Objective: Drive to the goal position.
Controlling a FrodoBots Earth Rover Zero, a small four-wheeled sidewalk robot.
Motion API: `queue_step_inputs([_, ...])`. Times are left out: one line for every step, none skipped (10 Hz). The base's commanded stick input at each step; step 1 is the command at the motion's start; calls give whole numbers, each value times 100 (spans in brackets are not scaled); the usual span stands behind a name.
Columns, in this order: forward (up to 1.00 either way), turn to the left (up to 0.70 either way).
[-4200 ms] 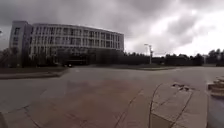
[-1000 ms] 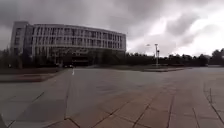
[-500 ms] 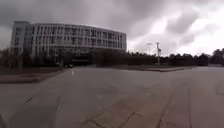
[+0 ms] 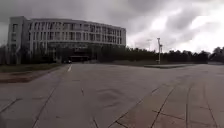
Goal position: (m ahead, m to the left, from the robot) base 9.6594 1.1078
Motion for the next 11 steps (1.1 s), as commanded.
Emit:
queue_step_inputs([85,28])
queue_step_inputs([85,19])
queue_step_inputs([85,10])
queue_step_inputs([85,2])
queue_step_inputs([85,0])
queue_step_inputs([85,0])
queue_step_inputs([85,0])
queue_step_inputs([85,0])
queue_step_inputs([85,0])
queue_step_inputs([85,0])
queue_step_inputs([85,-6])
